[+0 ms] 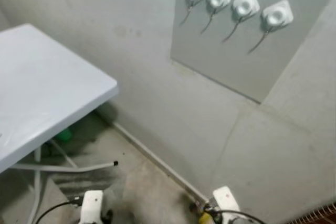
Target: Hang keys on a hook
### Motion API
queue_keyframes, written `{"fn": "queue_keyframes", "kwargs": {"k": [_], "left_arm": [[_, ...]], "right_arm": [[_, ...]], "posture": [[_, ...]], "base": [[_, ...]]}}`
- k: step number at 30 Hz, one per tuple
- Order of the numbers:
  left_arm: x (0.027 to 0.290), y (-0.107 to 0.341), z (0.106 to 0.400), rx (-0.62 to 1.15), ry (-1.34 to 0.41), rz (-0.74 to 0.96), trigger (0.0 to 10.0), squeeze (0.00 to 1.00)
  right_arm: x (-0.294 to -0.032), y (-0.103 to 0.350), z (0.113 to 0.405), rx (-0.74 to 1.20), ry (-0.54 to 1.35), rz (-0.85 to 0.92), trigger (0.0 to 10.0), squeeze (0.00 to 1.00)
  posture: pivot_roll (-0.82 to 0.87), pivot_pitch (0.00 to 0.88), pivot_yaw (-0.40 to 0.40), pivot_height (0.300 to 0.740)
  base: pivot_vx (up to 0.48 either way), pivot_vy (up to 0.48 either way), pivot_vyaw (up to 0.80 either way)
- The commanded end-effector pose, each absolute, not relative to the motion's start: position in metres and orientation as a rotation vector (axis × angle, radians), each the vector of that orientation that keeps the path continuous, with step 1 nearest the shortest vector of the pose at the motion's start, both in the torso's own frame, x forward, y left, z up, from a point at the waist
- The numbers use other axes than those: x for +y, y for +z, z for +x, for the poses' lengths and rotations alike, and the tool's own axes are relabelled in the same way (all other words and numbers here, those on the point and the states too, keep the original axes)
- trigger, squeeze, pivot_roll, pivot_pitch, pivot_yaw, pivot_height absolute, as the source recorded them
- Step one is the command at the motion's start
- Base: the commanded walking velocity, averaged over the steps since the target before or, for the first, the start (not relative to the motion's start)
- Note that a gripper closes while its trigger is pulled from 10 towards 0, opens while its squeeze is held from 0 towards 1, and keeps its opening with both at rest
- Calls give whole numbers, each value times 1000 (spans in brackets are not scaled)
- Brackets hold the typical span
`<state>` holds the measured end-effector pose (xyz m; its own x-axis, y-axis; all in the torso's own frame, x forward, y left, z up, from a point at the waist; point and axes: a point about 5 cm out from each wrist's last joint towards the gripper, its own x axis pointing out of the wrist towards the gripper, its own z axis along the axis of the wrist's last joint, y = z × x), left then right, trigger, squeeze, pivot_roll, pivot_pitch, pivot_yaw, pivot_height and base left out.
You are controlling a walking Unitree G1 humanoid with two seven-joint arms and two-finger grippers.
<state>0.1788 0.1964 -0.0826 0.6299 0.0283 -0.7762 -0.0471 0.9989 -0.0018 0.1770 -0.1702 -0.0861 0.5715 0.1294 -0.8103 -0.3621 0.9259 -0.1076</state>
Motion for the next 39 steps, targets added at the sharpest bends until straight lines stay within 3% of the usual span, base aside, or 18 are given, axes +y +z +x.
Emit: {"fn": "queue_keyframes", "kwargs": {"k": [1,33,39], "left_arm": [[192,-86,173,908,42,-64,10000,0],[186,-87,172,901,24,-91,10000,0],[186,-86,174,889,26,-96,10000,0]], "right_arm": [[-175,-87,174,934,289,-282,10000,0],[-180,-87,173,933,289,-274,10000,0],[-181,-87,172,930,269,-219,10000,0]], "posture": [[-97,0,-21,740],[-100,0,-34,740],[-99,0,-36,740]], "base": [[0,0,800],[0,0,800],[0,0,0]]}}
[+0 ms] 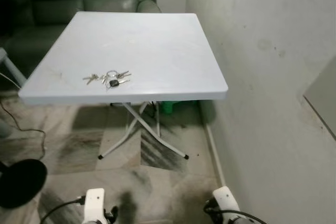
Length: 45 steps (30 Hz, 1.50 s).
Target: Hang keys on a hook
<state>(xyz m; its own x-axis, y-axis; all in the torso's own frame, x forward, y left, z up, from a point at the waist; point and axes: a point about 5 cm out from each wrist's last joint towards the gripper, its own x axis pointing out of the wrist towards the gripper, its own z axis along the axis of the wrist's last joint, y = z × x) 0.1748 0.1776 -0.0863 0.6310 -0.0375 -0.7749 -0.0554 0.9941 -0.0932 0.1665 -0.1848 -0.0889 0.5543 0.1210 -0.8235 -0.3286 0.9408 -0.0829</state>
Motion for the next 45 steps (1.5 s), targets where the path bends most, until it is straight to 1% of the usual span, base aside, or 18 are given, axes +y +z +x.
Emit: {"fn": "queue_keyframes", "kwargs": {"k": [1,7,8,9,10,12,18,19,21,22,26,27,34,37,40,41,45], "left_arm": [[186,-86,174,887,26,-97,10000,0],[185,-80,184,839,14,-91,10000,0],[183,-77,191,804,3,-96,10000,0],[181,-73,196,772,-8,-107,10000,0],[178,-69,202,737,-22,-114,10000,0],[177,-67,205,716,-31,-120,10000,0],[177,-64,209,684,-25,-137,10000,0],[177,-64,209,684,-25,-137,10000,0],[177,-64,208,686,-20,-138,10000,0],[177,-65,208,686,-20,-138,10000,0],[181,-64,208,679,-6,-145,10000,0],[186,-62,209,665,9,-148,10000,0],[189,-59,213,645,21,-156,10000,0],[191,-58,215,635,31,-167,10000,0],[191,-57,217,628,40,-181,10000,0],[191,-56,217,626,39,-181,10000,0],[190,-56,219,623,38,-184,10000,0]], "right_arm": [[-181,-87,172,929,269,-221,10000,0],[-177,-82,181,883,272,-181,10000,0],[-176,-79,186,854,273,-168,10000,620],[-175,-76,191,828,271,-143,10000,1000],[-173,-72,197,791,277,-120,10000,1000],[-171,-70,200,772,280,-124,10000,1000],[-170,-68,205,761,277,-134,10000,1000],[-170,-68,205,761,278,-134,10000,24],[-170,-68,205,759,278,-136,10000,24],[-170,-68,205,759,278,-135,10000,0],[-168,-68,205,749,277,-107,10000,0],[-166,-66,206,729,276,-94,10000,1000],[-165,-63,210,697,284,-85,10000,1000],[-166,-61,213,687,276,-107,10000,1000],[-165,-60,216,684,278,-107,10000,1000],[-165,-59,216,678,289,-85,10000,0],[-165,-59,217,678,286,-79,10000,0]], "posture": [[-99,0,-36,740],[-98,0,-35,740],[-95,0,-34,740],[-94,0,-34,740],[-97,0,-31,740],[-98,0,-29,740],[-103,0,-22,740],[-103,0,-22,740],[-103,0,-22,740],[-103,0,-22,740],[-102,0,-22,740],[-101,0,-23,740],[-103,0,-26,740],[-105,0,-27,740],[-107,0,-29,740],[-109,0,-29,740],[-111,0,-29,740]], "base": [[0,0,0],[0,0,0],[0,0,0],[0,0,0],[0,0,0],[0,0,0],[0,0,0],[0,0,0],[0,0,0],[0,0,0],[0,0,0],[0,0,0],[0,0,0],[0,0,0],[0,467,0],[0,480,0],[0,480,0]]}}
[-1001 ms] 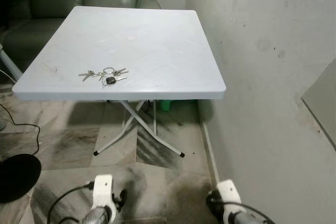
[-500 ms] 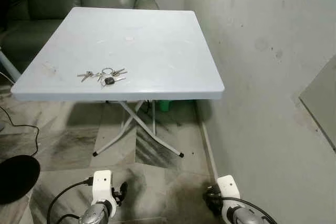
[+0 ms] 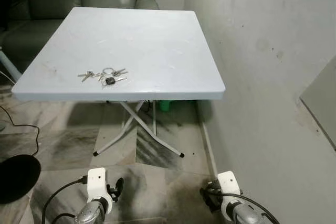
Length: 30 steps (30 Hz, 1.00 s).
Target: Hang keys on a hook
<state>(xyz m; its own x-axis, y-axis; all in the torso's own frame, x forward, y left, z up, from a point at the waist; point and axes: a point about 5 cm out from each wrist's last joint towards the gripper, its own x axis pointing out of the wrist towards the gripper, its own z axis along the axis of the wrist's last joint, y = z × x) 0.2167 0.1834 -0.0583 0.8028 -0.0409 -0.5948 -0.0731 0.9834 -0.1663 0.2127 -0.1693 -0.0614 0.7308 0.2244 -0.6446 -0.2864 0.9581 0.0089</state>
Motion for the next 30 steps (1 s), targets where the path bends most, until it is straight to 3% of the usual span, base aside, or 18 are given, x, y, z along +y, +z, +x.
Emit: {"fn": "queue_keyframes", "kwargs": {"k": [1,30], "left_arm": [[190,-56,219,623,38,-184,10000,0],[188,-51,226,597,39,-205,10000,0]], "right_arm": [[-165,-59,217,678,286,-79,10000,0],[-166,-62,211,690,288,-73,10000,0]], "posture": [[-111,0,-29,740],[-109,0,-36,740]], "base": [[0,480,0],[0,479,0]]}}
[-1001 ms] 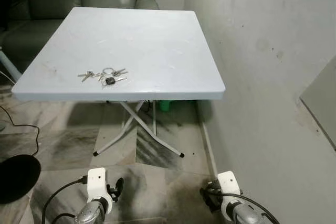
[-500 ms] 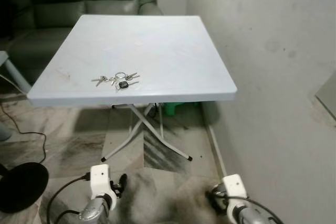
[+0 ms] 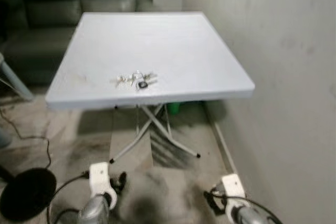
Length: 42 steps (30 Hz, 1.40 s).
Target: Hang keys on a hook
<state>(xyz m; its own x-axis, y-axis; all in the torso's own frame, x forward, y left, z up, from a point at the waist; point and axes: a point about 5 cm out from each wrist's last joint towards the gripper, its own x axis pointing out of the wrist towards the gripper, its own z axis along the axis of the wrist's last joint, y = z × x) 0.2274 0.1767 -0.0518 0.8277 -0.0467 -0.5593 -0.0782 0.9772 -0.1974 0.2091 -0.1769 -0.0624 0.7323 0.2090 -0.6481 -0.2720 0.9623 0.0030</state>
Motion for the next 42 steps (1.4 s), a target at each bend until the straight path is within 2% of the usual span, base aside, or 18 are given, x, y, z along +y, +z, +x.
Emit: {"fn": "queue_keyframes", "kwargs": {"k": [1,9,22,24,25,28,33,42], "left_arm": [[188,-51,226,597,39,-205,10000,0],[187,-50,228,592,44,-210,10000,0],[184,-44,237,560,51,-226,10000,0],[173,-22,265,440,-8,-207,10000,0],[173,-22,265,440,-8,-207,10000,0],[179,5,284,278,-40,-183,10000,0],[194,31,292,125,-17,-166,10000,0],[192,79,287,-72,-88,-121,10000,0]], "right_arm": [[-166,-62,211,690,288,-73,10000,0],[-163,-61,213,686,295,-70,10000,0],[-162,-57,218,659,309,-82,10000,0],[-157,-40,240,535,310,-57,10000,0],[-157,-40,240,535,310,-57,10000,0],[-153,-16,264,384,306,-11,10000,0],[-154,12,282,196,305,22,10000,0],[-149,56,294,-33,362,12,10000,0]], "posture": [[-109,0,-36,740],[-108,0,-37,740],[-106,0,-40,740],[-114,0,-35,740],[-114,0,-35,740],[-127,0,-25,740],[-135,0,-12,740],[-139,0,-3,740]], "base": [[0,476,0],[0,413,0],[0,0,0],[0,0,0],[0,0,0],[0,0,0],[0,0,0],[0,0,0]]}}
